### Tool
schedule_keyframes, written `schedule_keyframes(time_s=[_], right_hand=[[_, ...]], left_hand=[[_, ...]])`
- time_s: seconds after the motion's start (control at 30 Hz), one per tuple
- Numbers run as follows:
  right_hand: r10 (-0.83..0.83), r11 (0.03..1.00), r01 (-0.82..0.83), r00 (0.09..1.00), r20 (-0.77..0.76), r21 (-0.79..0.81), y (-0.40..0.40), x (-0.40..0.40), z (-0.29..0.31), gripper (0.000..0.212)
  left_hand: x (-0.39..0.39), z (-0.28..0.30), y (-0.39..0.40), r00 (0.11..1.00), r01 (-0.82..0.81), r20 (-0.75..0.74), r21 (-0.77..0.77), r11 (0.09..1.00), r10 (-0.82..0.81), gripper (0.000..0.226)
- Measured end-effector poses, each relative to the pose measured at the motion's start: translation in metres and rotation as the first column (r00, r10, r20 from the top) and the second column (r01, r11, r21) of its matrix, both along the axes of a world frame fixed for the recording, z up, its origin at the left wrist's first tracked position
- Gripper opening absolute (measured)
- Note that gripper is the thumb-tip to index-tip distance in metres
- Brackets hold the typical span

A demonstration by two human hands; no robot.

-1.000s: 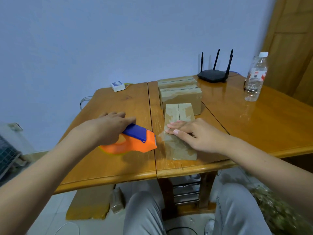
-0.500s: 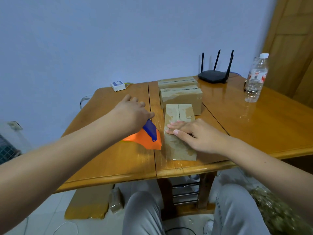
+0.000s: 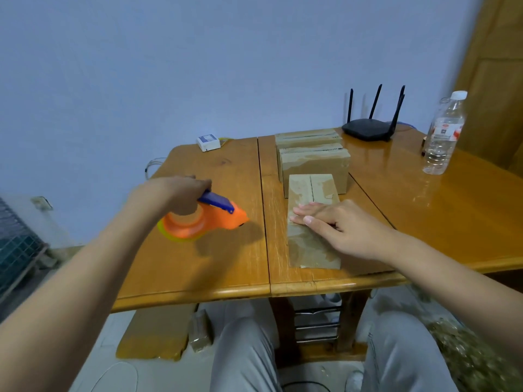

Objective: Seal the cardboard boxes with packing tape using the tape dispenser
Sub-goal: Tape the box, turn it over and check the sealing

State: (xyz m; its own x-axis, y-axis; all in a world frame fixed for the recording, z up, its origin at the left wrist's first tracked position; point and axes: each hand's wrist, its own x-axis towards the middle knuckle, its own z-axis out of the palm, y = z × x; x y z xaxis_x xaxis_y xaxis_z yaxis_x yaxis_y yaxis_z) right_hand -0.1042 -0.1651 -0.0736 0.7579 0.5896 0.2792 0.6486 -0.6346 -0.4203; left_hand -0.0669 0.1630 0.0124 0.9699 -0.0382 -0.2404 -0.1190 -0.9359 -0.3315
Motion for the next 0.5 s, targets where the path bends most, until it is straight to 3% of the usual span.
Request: schedule_keyframes(time_s=[0.23,0.43,0.5], right_hand=[[-0.011,1.0,0.011,1.0,-0.002,0.004,0.0,-0.002,0.0,0.037],[-0.027,0.999,0.027,0.999,-0.028,0.021,0.001,-0.003,0.001,0.037],[-0.038,0.999,0.039,0.998,-0.046,0.032,0.001,-0.003,0.002,0.036]], left_hand=[[0.012,-0.035,-0.004,0.994,-0.089,0.023,-0.34,0.936,0.102,0.01],[0.01,-0.073,-0.013,0.938,-0.256,0.068,-0.523,0.813,0.339,0.009],[0.01,-0.086,-0.016,0.919,-0.302,0.042,-0.561,0.77,0.391,0.018]])
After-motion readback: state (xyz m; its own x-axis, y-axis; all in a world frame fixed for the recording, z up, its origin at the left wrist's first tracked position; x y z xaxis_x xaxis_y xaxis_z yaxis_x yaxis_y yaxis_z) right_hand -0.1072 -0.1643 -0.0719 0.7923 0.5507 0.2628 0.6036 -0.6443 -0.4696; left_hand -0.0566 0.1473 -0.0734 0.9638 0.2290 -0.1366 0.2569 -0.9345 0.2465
